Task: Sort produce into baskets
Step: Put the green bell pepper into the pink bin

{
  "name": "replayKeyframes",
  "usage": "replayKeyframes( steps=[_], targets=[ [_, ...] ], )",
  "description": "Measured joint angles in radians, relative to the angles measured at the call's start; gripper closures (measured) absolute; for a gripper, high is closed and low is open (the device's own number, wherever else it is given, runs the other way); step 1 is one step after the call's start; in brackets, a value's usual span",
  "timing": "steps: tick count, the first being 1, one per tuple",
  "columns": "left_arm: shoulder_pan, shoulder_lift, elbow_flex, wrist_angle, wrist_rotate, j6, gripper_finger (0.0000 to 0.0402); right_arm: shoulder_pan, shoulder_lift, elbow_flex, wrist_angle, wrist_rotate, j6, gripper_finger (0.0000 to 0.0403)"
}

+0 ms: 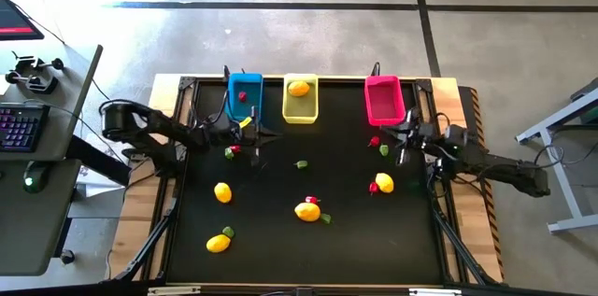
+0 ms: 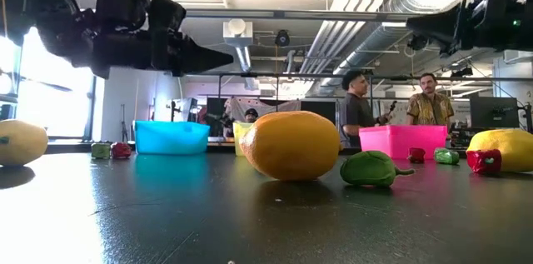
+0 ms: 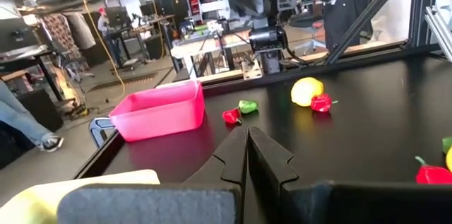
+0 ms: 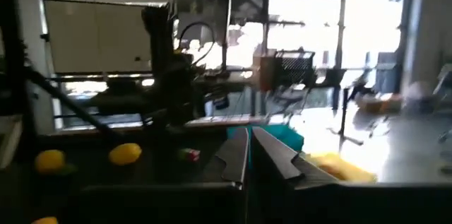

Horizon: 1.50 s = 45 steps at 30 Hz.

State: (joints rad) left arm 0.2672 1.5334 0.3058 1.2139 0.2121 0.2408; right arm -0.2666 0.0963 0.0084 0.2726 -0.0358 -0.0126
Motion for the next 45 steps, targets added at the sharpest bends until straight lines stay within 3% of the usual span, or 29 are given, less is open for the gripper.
replayKeyframes(
  steps=[6, 13, 19, 30, 39, 45],
  targets=[
    [0.000, 0.025, 0.000, 0.024, 0.039, -0.011, 0.0401, 0.134, 0.166, 0.001, 0.077, 0.013, 0.073, 0.0328],
    [0.001, 0.024, 0.000, 0.024, 0.040, -0.022, 0.0401, 0.327, 0.384, 0.043, 0.103, 0.211, 0.102, 0.0246],
    [0.001, 0.024, 0.000, 0.018, 0.039, -0.026, 0.0401, 0.461, 0.553, 0.098, 0.150, 0.300, 0.211, 0.0206],
    [0.000, 0.024, 0.000, 0.010, 0.073, -0.030, 0.0401, 0.600, 0.886, 0.218, 0.175, 0.379, 0.368, 0.0194],
    [0.000, 0.024, 0.000, 0.010, 0.073, -0.011, 0.0401, 0.675, 1.180, 0.430, 0.164, 0.451, 0.403, 0.0194],
    [-0.003, 0.024, -0.053, 0.035, 0.076, -0.002, 0.0401, 0.733, 1.357, 0.566, 0.077, 0.450, 0.525, 0.0194]
  ],
)
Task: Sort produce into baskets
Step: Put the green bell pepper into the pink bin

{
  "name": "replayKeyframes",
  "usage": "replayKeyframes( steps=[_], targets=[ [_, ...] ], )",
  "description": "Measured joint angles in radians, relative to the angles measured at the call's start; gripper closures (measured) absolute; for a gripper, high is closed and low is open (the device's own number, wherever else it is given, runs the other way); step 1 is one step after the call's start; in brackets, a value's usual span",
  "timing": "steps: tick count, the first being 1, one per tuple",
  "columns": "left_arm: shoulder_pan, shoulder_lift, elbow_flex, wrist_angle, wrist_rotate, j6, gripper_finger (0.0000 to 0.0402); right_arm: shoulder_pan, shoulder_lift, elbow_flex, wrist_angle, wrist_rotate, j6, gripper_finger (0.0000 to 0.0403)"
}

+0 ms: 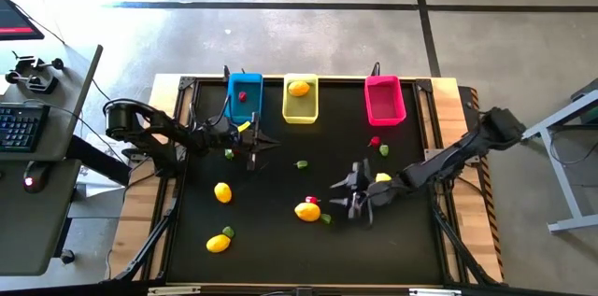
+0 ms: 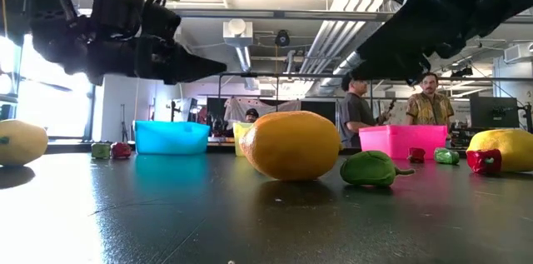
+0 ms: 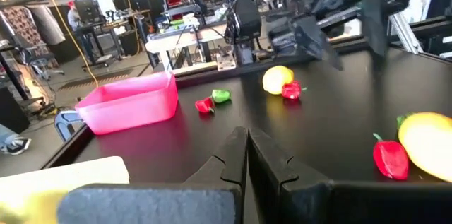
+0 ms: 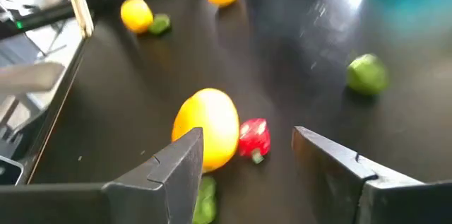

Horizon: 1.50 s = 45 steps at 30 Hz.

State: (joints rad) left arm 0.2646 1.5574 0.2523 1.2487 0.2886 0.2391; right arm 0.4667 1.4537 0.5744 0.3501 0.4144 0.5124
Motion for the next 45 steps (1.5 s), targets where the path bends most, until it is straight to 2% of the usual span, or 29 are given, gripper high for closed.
replayKeyframes(
  steps=[10, 18, 25, 30, 35, 39, 41, 45],
  targets=[
    [0.000, 0.000, -0.077, 0.090, -0.002, -0.043, 0.0401, 0.068, 0.210, 0.278, -0.359, -0.049, 0.240, 0.0194],
    [0.000, 0.000, -0.077, 0.086, -0.004, -0.052, 0.0401, 0.050, 0.381, 0.512, -0.675, -0.152, 0.274, 0.0194],
    [0.000, 0.000, -0.077, 0.081, -0.004, -0.053, 0.0401, 0.013, 0.433, 0.561, -0.722, -0.265, 0.277, 0.0200],
    [0.000, 0.000, -0.077, 0.080, -0.004, -0.053, 0.0401, -0.003, 0.433, 0.557, -0.771, -0.268, 0.292, 0.0245],
    [0.000, 0.000, -0.077, 0.072, -0.004, -0.053, 0.0401, -0.009, 0.433, 0.556, -0.787, -0.278, 0.245, 0.0323],
    [0.000, 0.000, -0.077, 0.049, -0.005, -0.054, 0.0401, -0.009, 0.425, 0.557, -0.789, -0.337, 0.193, 0.0383],
    [0.000, 0.000, -0.077, 0.029, -0.015, -0.054, 0.0401, -0.009, 0.409, 0.557, -0.792, -0.369, 0.181, 0.0396],
    [0.005, 0.000, -0.077, 0.033, -0.031, -0.038, 0.0401, -0.017, 0.353, 0.558, -0.853, -0.424, 0.169, 0.0392]
  ],
)
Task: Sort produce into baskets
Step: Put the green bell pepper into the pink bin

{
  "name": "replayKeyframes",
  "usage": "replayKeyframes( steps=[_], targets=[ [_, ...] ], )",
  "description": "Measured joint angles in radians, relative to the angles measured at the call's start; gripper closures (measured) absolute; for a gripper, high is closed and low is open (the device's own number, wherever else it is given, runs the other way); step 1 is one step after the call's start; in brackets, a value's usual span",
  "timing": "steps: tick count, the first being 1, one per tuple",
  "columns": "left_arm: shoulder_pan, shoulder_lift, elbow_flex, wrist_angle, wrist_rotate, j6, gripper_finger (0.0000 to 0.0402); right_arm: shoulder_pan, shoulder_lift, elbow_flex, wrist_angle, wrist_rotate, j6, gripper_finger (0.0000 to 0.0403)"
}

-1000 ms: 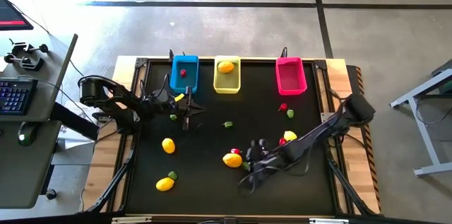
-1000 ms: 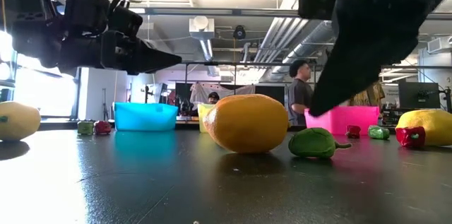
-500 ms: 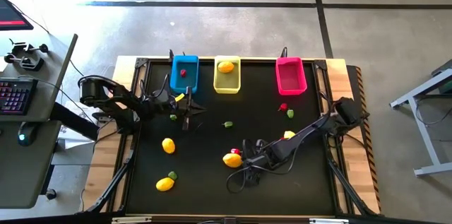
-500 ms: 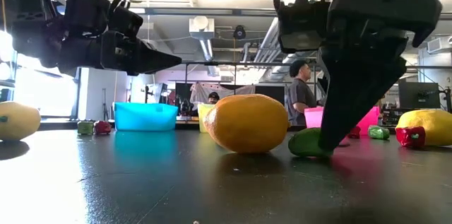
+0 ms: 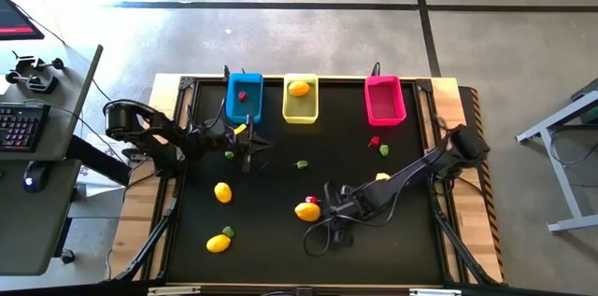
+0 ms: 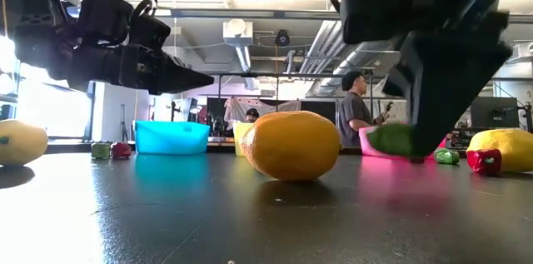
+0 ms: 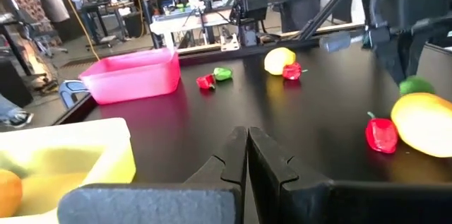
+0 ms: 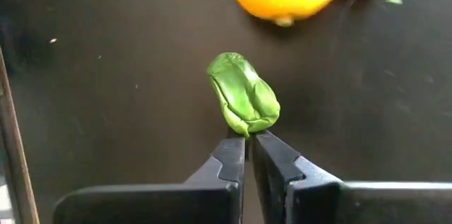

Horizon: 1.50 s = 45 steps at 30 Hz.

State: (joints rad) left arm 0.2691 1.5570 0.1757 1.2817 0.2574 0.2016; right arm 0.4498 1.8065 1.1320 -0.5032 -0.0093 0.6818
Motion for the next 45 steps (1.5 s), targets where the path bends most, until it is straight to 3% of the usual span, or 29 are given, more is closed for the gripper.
replayKeyframes(
  steps=[7, 14, 18, 26, 32, 36, 45],
  targets=[
    [0.000, 0.000, 0.011, 0.006, 0.000, 0.027, 0.0401, -0.079, -0.156, 0.000, -0.308, 0.113, 0.017, 0.0398],
    [-0.007, 0.000, 0.012, 0.004, 0.000, 0.021, 0.0401, -0.303, -0.306, 0.000, -0.540, 0.297, -0.012, 0.0401],
    [-0.011, 0.000, 0.015, 0.010, 0.001, 0.094, 0.0401, -0.472, -0.370, 0.000, -0.604, 0.401, -0.070, 0.0400],
    [-0.011, 0.000, 0.043, 0.002, 0.001, 0.063, 0.0401, -0.890, -0.379, 0.000, -0.580, 0.447, -0.295, 0.0400],
    [-0.011, 0.000, 0.043, -0.004, 0.001, 0.063, 0.0401, -1.133, -0.307, 0.000, -0.430, 0.442, -0.654, 0.0400],
    [-0.011, 0.000, 0.043, -0.005, 0.001, 0.063, 0.0401, -1.242, -0.236, -0.001, -0.334, 0.342, -0.875, 0.0400],
    [-0.011, 0.000, 0.042, -0.007, 0.001, 0.063, 0.0401, -1.351, -0.090, -0.002, -0.267, 0.327, -1.185, 0.0400]
  ],
)
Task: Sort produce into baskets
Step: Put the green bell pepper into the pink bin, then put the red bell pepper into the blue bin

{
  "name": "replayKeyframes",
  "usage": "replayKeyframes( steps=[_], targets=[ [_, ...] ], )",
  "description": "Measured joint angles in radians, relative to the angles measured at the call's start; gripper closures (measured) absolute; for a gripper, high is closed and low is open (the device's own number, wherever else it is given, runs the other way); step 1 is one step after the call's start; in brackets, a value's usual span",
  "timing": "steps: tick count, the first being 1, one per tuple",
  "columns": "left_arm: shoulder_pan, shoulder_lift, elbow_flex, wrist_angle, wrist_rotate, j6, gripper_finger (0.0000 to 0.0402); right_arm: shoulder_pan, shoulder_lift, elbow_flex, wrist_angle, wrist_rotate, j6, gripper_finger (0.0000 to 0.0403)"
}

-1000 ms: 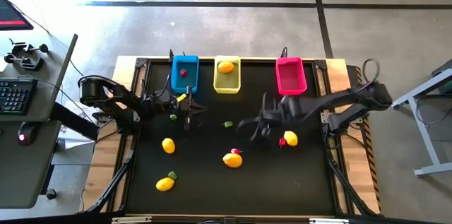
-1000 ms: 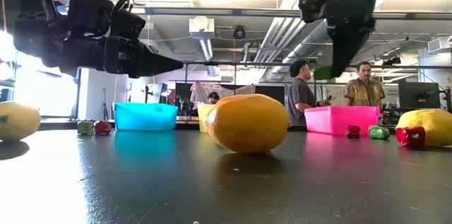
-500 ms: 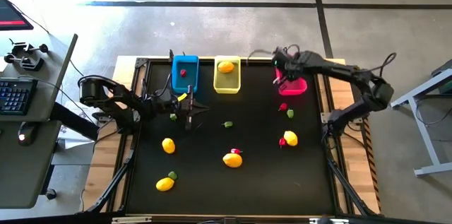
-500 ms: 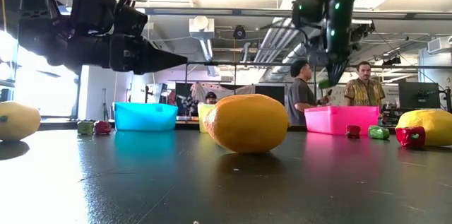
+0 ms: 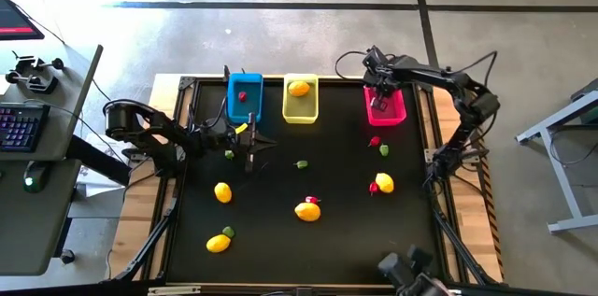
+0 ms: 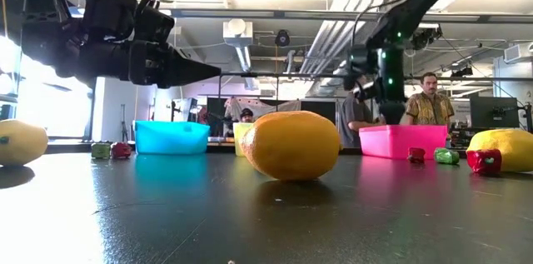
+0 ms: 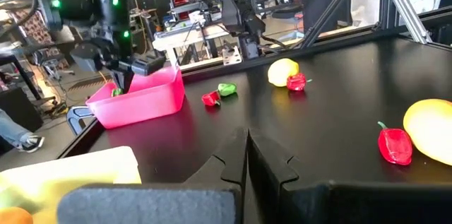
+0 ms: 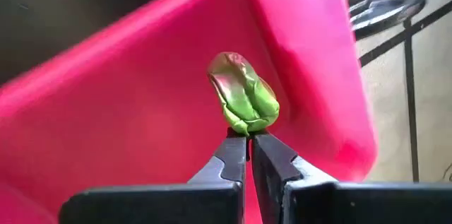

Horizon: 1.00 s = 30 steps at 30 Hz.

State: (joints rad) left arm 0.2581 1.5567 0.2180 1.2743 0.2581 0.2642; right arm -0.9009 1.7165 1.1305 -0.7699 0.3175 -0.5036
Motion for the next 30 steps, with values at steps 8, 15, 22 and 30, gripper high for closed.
replayKeyframes(
  steps=[8, 15, 22, 30],
  targets=[
    [0.000, 0.000, 0.000, -0.012, 0.000, 0.000, 0.0401, -0.065, 0.058, 0.000, 0.061, -0.059, -0.021, 0.0400],
    [0.000, 0.000, 0.000, -0.014, 0.000, 0.001, 0.0401, -0.074, 0.072, 0.000, 0.099, -0.099, -0.007, 0.0399],
    [0.000, 0.000, 0.000, -0.023, 0.000, 0.001, 0.0401, -0.073, 0.072, 0.000, 0.095, -0.098, 0.041, 0.0341],
    [0.000, 0.000, 0.000, -0.022, 0.000, 0.002, 0.0401, -0.056, 0.059, 0.066, -0.050, -0.076, 0.144, 0.0248]
  ],
)
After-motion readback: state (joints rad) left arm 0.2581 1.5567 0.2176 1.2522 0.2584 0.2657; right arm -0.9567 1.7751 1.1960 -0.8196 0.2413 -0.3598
